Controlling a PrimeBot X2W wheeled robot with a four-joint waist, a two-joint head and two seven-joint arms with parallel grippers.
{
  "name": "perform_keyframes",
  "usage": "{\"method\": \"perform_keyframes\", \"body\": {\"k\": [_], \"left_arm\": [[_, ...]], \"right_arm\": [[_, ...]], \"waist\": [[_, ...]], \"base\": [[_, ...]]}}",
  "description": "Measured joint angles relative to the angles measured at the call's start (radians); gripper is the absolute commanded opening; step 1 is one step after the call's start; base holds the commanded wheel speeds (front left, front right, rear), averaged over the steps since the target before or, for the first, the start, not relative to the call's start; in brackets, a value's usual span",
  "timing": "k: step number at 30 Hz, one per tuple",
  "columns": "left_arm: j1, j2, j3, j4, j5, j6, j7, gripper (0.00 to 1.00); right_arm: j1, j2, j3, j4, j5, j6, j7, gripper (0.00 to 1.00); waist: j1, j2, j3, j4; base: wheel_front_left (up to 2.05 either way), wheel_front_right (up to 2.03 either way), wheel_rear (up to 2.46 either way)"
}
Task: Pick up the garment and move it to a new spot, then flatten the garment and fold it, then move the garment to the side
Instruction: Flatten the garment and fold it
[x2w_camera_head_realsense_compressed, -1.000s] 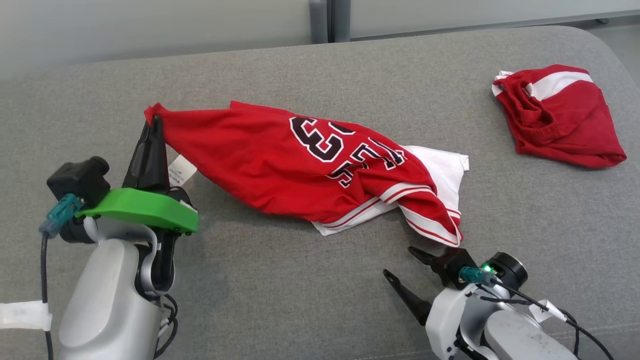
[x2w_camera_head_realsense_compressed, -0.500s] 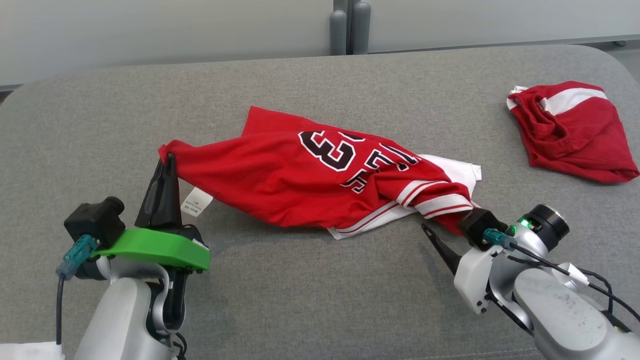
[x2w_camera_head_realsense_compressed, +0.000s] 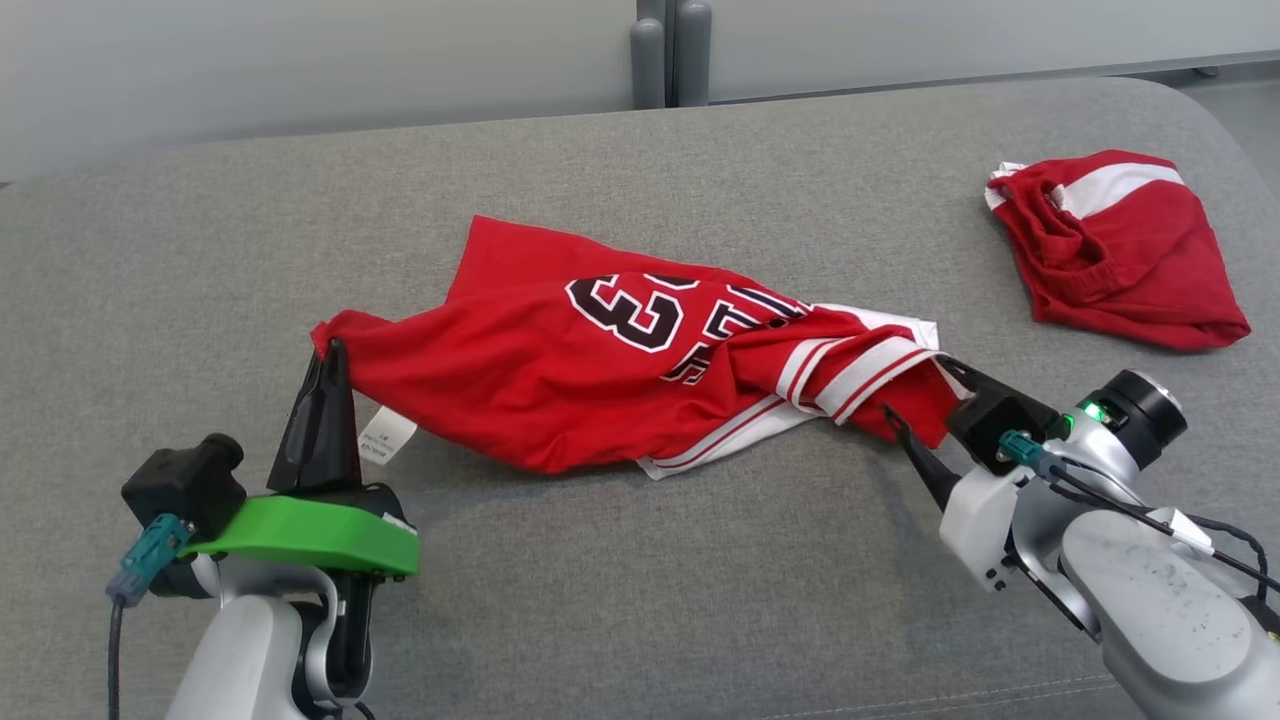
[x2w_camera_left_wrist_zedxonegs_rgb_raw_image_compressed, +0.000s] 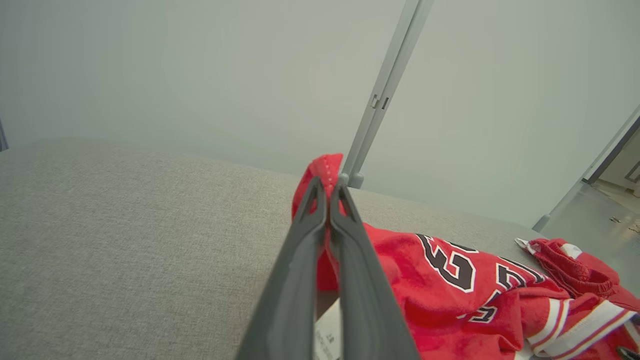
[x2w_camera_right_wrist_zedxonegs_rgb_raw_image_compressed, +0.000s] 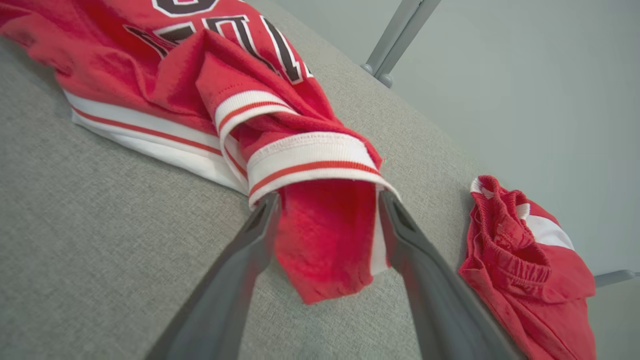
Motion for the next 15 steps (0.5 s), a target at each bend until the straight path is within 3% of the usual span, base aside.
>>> {"method": "perform_keyframes", "body": {"k": [9,13,15], "left_arm": [[0.016,-0.002,-0.008,-0.028,0.009,0.006,0.0,0.0],[0.023,-0.002,-0.007,-0.04,0.01,0.006,0.0,0.0],[0.023,-0.002,-0.007,-0.049,0.01,0.01,0.0,0.0]], "right_arm": [[0.001,-0.027,-0.014,-0.007,0.012,-0.006,0.0,1.0],[0.001,-0.021,-0.007,-0.005,0.027,0.02,0.001,1.0],[0.001,-0.016,0.003,0.001,0.035,0.036,0.002,0.41]], "waist": [[0.0,0.0,0.019,-0.001],[0.0,0.0,0.023,0.001],[0.0,0.0,0.026,0.002]], "base": [[0.0,0.0,0.0],[0.0,0.0,0.0],[0.0,0.0,0.0]]}}
